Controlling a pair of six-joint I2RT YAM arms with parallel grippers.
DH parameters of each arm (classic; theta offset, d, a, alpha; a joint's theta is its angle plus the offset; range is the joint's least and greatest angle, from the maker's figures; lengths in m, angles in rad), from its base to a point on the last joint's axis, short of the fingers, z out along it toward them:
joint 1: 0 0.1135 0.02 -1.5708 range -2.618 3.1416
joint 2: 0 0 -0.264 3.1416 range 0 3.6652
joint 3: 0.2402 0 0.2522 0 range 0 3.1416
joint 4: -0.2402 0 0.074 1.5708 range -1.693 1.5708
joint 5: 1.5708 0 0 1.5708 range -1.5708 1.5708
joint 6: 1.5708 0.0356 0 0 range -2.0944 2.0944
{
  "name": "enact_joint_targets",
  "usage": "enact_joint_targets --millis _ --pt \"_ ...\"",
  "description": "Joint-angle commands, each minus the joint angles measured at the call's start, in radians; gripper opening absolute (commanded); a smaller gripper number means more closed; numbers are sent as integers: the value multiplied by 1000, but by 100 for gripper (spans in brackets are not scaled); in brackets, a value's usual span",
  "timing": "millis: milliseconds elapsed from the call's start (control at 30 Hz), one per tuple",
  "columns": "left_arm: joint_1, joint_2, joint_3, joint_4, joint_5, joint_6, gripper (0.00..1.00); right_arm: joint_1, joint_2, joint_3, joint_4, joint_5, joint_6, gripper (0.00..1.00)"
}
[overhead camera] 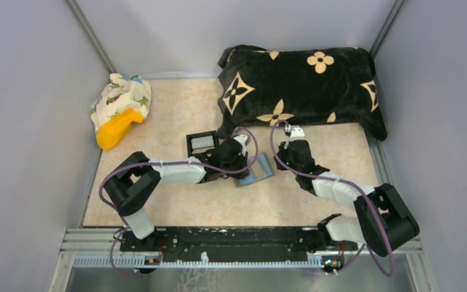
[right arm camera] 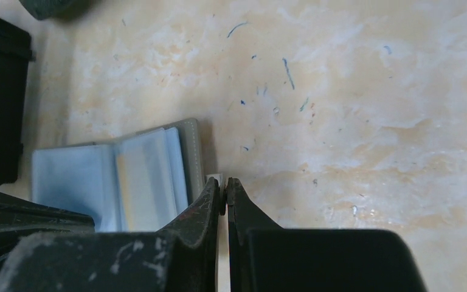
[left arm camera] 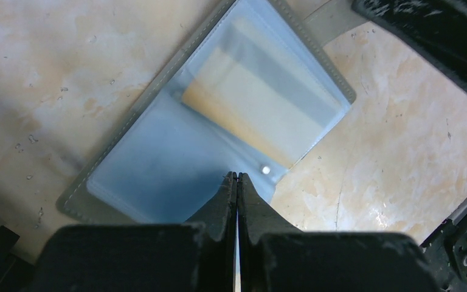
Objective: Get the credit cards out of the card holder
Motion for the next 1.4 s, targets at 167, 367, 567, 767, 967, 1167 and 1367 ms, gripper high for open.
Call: enact_joint_targets --millis 167,367,567,767,967,1167,1367 --pt "7 -6 -4 26 18 5 0 -43 -110 -6 -110 139 42 0" --pt "7 -4 -8 33 24 2 0 -56 -140 -36 -150 171 71 0" --pt "12 25 -5 47 38 -1 0 -56 -200 -75 -117 135 73 40" --pt "14 56 -3 61 48 -6 0 -48 -288 -46 -143 139 15 57" --pt "17 71 -3 62 49 -7 0 -17 -329 14 -183 143 -32 49" --pt "18 73 -3 66 56 -9 0 60 -267 46 -143 125 -32 40" --pt "20 62 -8 59 49 -5 0 61 -132 45 -100 111 7 0"
